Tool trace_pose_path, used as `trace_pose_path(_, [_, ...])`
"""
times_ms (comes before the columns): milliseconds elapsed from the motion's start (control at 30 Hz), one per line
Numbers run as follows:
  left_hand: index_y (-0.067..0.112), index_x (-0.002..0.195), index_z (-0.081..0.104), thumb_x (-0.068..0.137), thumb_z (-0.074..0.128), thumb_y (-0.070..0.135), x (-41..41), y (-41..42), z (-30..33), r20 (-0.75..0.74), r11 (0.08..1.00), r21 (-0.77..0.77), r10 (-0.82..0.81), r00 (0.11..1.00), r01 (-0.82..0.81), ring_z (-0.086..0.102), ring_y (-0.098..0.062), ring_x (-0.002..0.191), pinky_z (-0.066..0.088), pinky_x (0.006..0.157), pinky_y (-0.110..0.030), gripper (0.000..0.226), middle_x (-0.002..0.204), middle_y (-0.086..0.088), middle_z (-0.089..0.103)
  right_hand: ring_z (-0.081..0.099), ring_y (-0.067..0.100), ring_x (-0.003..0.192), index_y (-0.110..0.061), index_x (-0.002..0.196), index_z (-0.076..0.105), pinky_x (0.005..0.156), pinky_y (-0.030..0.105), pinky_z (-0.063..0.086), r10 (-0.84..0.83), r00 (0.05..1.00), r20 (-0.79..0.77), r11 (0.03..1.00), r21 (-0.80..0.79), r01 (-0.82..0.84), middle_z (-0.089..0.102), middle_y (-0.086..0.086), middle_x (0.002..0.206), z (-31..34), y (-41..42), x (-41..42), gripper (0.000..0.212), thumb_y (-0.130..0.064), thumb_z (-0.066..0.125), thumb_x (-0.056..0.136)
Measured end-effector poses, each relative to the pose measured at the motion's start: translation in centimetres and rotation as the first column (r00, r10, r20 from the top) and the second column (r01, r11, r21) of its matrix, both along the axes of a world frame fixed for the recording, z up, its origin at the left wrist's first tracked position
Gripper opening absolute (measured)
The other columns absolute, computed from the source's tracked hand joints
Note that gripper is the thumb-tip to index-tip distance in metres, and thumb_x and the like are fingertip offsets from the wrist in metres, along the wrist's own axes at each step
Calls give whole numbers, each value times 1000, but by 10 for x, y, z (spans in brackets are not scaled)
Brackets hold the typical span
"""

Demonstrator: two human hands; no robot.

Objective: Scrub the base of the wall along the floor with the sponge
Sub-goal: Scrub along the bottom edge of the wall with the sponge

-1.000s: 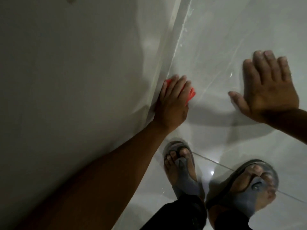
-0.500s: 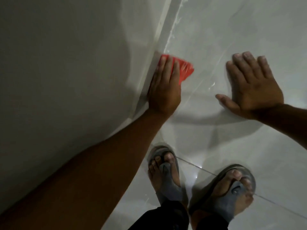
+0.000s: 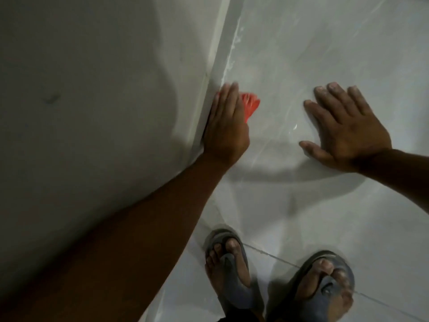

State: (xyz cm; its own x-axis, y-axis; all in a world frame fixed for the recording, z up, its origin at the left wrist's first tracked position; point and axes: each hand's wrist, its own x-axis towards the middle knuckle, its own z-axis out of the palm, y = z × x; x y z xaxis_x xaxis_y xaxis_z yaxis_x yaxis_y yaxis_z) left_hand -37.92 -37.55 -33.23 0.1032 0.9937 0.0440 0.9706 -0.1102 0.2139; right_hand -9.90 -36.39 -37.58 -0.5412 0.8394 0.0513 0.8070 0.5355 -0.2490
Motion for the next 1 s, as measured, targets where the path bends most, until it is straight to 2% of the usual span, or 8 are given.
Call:
trace_pose_path(133, [1,148,38,88,55,3,18,53,-3,1,1000,-2,19,1000,-19,28,-33,151,23,126,-48,63,159,-17,36,24,37,159,-11,159,36,131,54,13,-3,1000,7,1000,-5,3,31,19,169,1,2,-1,87,-65,50,92])
trace_pose_path(233, [5,149,40,91,52,1,7,-4,6,34,999,-26,28,999,-27,26,-34,151,24,125,-50,59,158,-15,38,25,38,158,-10,158,37,131,55,13,-5,1000,11,1000,-20,5,32,20,168,4,2,-2,87,-64,49,92])
trace_pose_path(333, [5,149,40,90,57,1,-7,-58,13,10,991,-134,20,1000,-18,24,-33,152,25,124,-50,62,159,-16,37,27,39,158,-10,158,37,131,54,13,-6,1000,22,1000,-10,6,33,21,168,5,-1,-3,87,-63,50,92])
trace_pose_path(433, [0,146,44,91,54,-2,1,-18,8,43,993,-105,52,998,-47,30,-36,149,27,124,-52,56,156,-20,41,26,39,158,-10,159,36,132,53,11,1,999,36,1000,-12,0,32,21,168,3,-1,-3,88,-64,51,91])
trace_pose_path(600, [7,152,31,91,54,4,23,97,-5,35,999,-46,4,999,-2,22,-30,153,18,127,-46,65,162,-13,32,26,38,158,-10,159,37,131,55,15,10,999,33,1000,8,-10,32,20,168,0,-1,-2,87,-64,52,91])
trace_pose_path(667, [8,153,31,90,57,4,27,97,-4,30,1000,-30,10,999,-9,22,-30,153,20,127,-48,69,162,-12,33,27,39,157,-9,158,38,131,55,16,8,999,34,1000,-3,-8,33,20,167,2,0,0,87,-63,53,91])
trace_pose_path(833, [6,152,33,92,52,1,4,10,2,53,996,-86,-13,999,18,20,-31,153,16,127,-49,63,161,-13,33,28,39,157,-9,158,38,131,55,15,2,999,48,1000,-29,-1,34,21,167,5,-1,-4,88,-63,52,90])
trace_pose_path(1000, [4,150,35,88,58,2,13,78,-5,5,997,-57,-58,998,58,24,-35,152,17,127,-49,67,159,-16,37,28,39,157,-9,158,39,130,56,18,3,999,35,1000,-14,-2,34,21,167,3,0,-2,88,-62,55,89])
